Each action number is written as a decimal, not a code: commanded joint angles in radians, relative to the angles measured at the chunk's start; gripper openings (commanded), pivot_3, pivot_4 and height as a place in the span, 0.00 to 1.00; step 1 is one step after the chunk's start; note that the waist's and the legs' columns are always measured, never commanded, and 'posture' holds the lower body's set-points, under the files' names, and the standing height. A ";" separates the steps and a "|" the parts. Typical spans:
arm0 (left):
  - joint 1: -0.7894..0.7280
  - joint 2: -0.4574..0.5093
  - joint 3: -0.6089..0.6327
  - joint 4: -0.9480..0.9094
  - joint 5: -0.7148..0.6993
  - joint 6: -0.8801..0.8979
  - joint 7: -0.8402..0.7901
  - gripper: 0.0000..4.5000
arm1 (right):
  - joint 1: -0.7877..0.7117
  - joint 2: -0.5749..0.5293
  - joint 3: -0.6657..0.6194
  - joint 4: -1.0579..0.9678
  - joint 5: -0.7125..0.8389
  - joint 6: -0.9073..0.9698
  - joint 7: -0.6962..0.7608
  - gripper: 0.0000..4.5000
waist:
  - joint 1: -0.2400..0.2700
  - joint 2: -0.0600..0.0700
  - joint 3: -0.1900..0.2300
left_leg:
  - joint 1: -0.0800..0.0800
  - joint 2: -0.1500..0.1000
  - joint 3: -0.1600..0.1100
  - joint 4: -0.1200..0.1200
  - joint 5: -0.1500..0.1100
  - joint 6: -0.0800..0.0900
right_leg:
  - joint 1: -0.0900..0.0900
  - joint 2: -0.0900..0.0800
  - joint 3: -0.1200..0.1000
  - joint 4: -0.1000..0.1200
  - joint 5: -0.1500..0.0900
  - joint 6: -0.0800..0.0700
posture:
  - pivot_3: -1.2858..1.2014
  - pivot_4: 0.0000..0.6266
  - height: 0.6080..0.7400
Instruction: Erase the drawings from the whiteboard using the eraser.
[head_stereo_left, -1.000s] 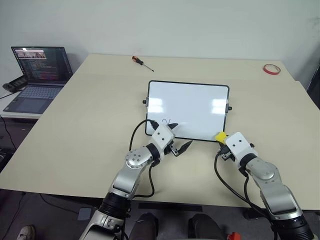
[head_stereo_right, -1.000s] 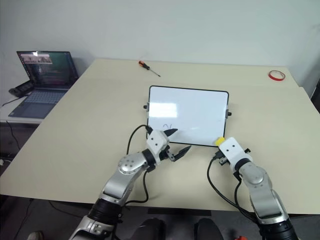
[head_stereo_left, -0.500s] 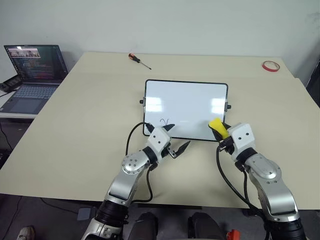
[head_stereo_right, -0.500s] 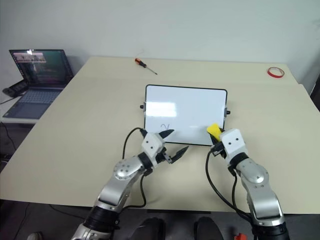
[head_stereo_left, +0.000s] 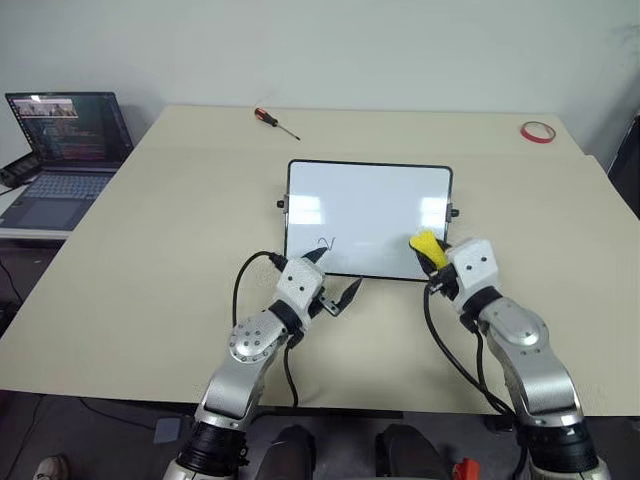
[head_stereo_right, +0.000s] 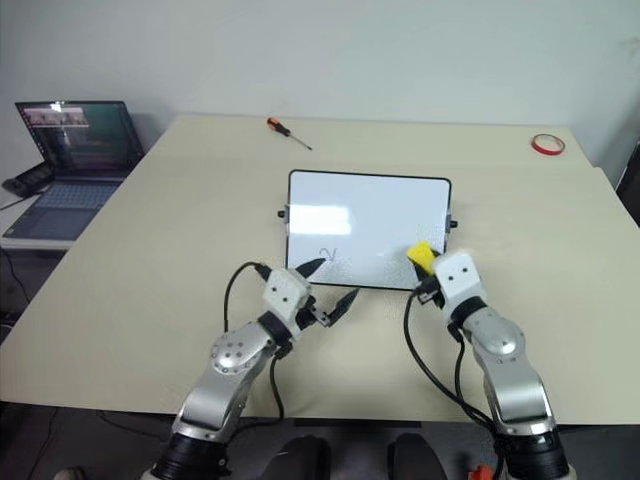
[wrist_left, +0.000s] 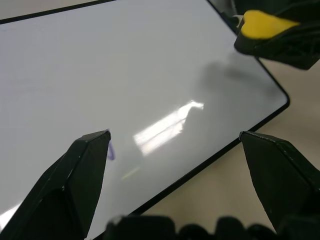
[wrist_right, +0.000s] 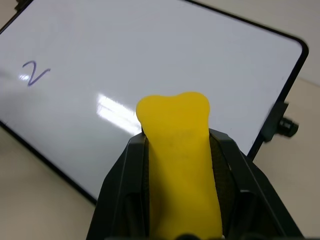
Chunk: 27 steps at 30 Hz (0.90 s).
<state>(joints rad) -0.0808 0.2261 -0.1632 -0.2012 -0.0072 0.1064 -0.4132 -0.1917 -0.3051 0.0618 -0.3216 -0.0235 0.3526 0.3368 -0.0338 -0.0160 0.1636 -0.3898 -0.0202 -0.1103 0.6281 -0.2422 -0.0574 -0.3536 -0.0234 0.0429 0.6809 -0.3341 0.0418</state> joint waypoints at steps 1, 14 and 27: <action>0.047 -0.014 0.044 -0.068 -0.002 0.024 0.063 1.00 | -0.076 0.028 0.044 0.044 -0.011 -0.047 0.000 0.28 | 0.001 0.000 0.000 | 0.000 0.000 0.000 0.000 0.000 0.000 | 0.000 0.000 0.000 0.000 0.000 0.000 | 0.52 0.24 1.00; 0.081 -0.047 0.061 -0.046 -0.012 0.019 0.118 1.00 | -0.323 0.157 0.195 0.363 -0.053 -0.207 0.025 0.28 | 0.003 0.000 0.000 | 0.000 0.000 0.000 0.000 0.000 0.000 | 0.000 0.000 -0.001 0.000 0.000 0.000 | 0.52 0.24 1.00; 0.093 -0.036 0.067 -0.077 -0.013 0.030 0.124 1.00 | -0.479 0.218 0.233 0.794 -0.162 -0.357 -0.044 0.28 | -0.001 0.000 0.000 | 0.002 0.001 0.001 0.000 0.000 0.000 | 0.000 0.000 0.000 0.002 0.000 -0.001 | 0.52 0.24 1.00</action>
<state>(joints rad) 0.0091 0.1880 -0.1018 -0.2270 -0.0173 0.1442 -0.2949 -0.6570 -0.0864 0.3051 0.4406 -0.1680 0.0029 0.3216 -0.0344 -0.0156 0.1637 -0.3873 -0.0195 -0.1098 0.6284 -0.2421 -0.0575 -0.3530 -0.0235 0.0426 0.6825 -0.3336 0.0409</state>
